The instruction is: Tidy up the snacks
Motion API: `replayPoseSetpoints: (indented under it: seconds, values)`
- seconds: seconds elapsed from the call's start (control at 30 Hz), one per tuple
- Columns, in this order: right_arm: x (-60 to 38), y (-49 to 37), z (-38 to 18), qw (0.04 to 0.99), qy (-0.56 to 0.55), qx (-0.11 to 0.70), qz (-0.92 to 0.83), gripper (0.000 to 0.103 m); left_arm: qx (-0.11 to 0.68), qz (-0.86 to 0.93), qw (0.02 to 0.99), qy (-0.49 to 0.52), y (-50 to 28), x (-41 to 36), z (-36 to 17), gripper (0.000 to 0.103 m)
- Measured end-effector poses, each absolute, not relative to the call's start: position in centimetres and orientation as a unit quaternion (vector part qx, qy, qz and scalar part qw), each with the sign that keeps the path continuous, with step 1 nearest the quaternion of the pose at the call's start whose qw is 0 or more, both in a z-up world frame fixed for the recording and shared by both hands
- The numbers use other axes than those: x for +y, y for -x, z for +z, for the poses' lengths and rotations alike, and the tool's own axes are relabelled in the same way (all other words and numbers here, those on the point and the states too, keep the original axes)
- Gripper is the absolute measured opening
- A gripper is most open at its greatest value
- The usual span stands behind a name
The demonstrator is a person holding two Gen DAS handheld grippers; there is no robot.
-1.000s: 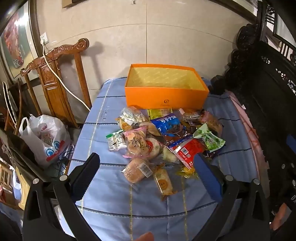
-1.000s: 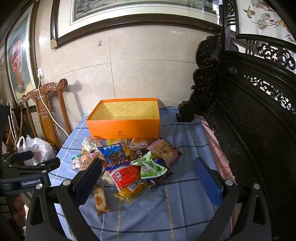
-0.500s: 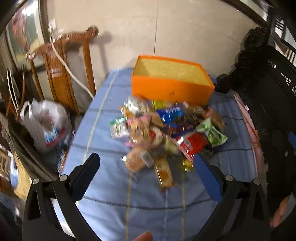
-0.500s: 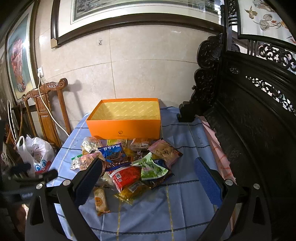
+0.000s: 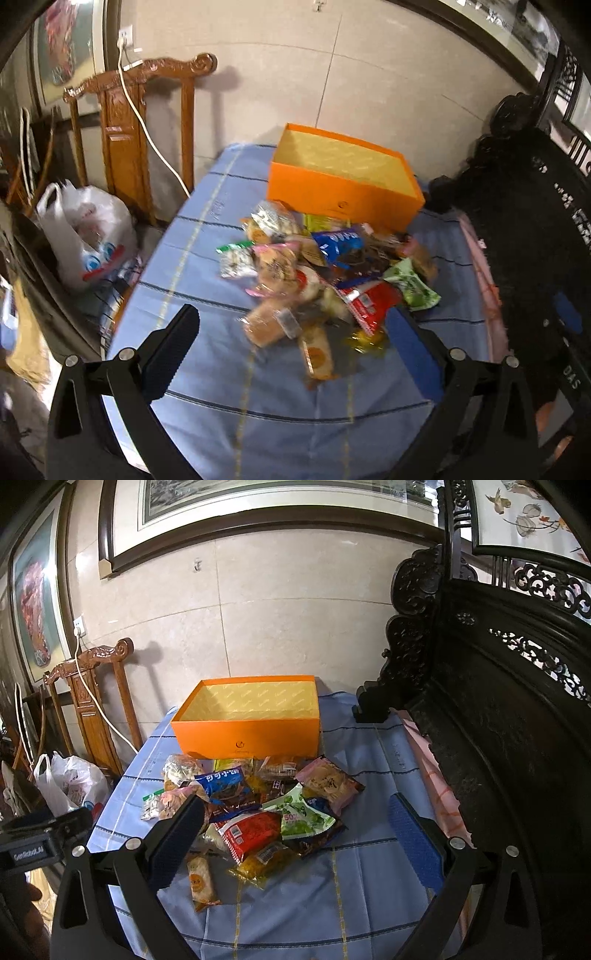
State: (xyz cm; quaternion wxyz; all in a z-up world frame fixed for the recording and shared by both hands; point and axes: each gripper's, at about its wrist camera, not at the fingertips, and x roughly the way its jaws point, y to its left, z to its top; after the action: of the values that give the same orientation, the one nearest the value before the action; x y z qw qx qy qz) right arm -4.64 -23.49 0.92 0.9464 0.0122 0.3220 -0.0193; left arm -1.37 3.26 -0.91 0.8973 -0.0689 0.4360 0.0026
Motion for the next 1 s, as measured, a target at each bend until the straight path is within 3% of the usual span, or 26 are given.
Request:
replayPoseSetpoints:
  seconds: [0.43, 1.0]
  values:
    - [-23.41, 4.27, 0.62, 0.943, -0.017, 0.333, -0.011, 0.1, 0.423, 0.027, 0.906, -0.01, 0.43, 2.42, -0.61, 0.099]
    - [-23.22, 4.66, 0.24, 0.941, -0.022, 0.339, 0.0, 0.099, 0.428, 0.028, 0.903, -0.011, 0.73, 2.45, -0.9, 0.099]
